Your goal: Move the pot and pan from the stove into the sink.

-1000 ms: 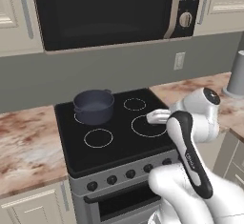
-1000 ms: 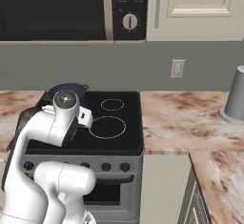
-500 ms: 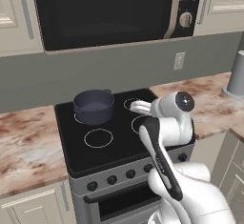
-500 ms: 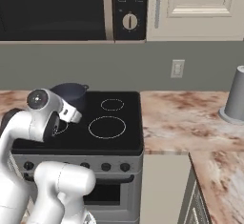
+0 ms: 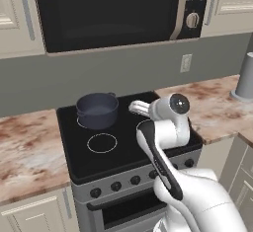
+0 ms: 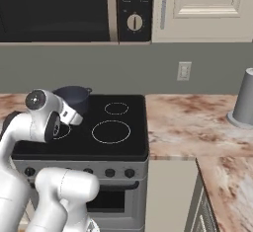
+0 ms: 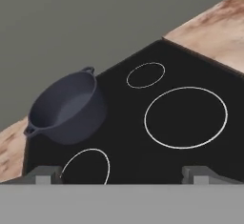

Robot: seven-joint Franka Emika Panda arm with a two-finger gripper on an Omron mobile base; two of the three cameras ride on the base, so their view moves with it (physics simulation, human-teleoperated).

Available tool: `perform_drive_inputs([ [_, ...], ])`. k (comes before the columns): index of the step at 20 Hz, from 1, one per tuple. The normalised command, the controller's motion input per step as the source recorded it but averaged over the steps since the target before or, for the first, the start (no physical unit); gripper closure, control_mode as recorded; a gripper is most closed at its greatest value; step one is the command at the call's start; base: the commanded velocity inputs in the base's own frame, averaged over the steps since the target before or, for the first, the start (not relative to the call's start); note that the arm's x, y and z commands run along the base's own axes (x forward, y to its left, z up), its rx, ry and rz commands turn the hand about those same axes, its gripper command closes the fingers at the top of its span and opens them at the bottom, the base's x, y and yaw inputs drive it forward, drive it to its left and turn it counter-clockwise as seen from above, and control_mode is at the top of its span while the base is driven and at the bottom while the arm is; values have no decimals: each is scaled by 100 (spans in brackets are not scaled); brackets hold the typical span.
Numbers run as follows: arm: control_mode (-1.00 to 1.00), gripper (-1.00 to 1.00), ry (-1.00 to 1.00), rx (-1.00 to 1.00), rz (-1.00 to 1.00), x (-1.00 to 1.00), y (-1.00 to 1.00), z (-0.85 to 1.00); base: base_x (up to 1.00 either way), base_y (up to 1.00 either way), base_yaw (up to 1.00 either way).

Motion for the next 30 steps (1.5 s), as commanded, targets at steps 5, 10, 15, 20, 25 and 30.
perform_drive_inputs([
  [5, -100, -100, 11, 24, 7, 10, -20, 3, 0, 0, 0],
  [10, -100, -100, 7, 10, 4, 4, -3, 0, 0, 0, 0],
  [15, -100, -100, 1, 0, -1, 44, 24, 0, 0, 0, 0],
  [20, -100, -100, 3, 0, -3, 66, 34, -1, 0, 0, 0],
  [25, -100, -100, 5, 0, -2, 66, 28, -7, 0, 0, 0],
  [30, -100, -100, 11, 0, -1, 65, 25, -16, 0, 0, 0],
])
